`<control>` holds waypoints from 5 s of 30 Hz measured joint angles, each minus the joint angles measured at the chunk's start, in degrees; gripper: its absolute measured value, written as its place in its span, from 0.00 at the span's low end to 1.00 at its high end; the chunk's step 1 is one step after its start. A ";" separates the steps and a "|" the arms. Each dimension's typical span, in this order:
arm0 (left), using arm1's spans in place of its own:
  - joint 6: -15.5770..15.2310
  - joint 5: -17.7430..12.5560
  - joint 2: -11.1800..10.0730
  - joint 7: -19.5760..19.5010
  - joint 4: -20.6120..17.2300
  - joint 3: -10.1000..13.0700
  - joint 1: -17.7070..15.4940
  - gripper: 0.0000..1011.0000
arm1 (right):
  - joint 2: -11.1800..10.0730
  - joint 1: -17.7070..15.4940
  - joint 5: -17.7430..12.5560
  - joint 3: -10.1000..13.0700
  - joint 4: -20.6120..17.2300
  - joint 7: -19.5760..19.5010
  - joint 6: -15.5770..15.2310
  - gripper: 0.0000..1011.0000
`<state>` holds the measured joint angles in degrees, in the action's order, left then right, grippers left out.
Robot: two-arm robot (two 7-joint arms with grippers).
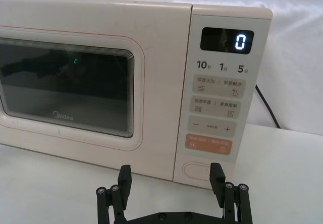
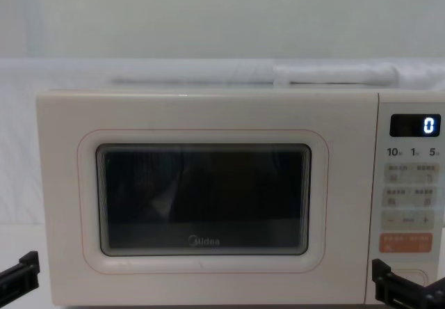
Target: Press the button to open the microwave door with one hand; close the microwave door with the other hand.
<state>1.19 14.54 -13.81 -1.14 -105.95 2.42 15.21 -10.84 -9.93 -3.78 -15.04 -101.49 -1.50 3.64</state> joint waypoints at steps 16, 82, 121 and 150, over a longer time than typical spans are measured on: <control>0.00 0.00 0.00 0.00 0.00 0.00 0.00 0.99 | 0.00 0.00 0.00 0.00 0.00 0.00 0.00 0.99; 0.00 0.00 0.00 0.00 0.00 -0.01 0.00 0.99 | 0.00 0.00 0.00 0.00 0.00 0.00 0.00 0.09; 0.00 0.00 0.00 0.00 0.00 0.00 0.00 0.99 | 2.41 4.85 -4.19 4.84 5.47 8.49 -4.54 0.00; 0.00 0.00 0.00 0.00 0.00 -0.01 0.00 0.99 | 3.61 14.34 -4.41 4.77 17.67 10.40 -7.05 0.00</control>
<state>1.19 14.54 -13.81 -1.14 -105.95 2.41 15.21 -7.23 4.41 -8.19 -10.27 -83.82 8.90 -3.41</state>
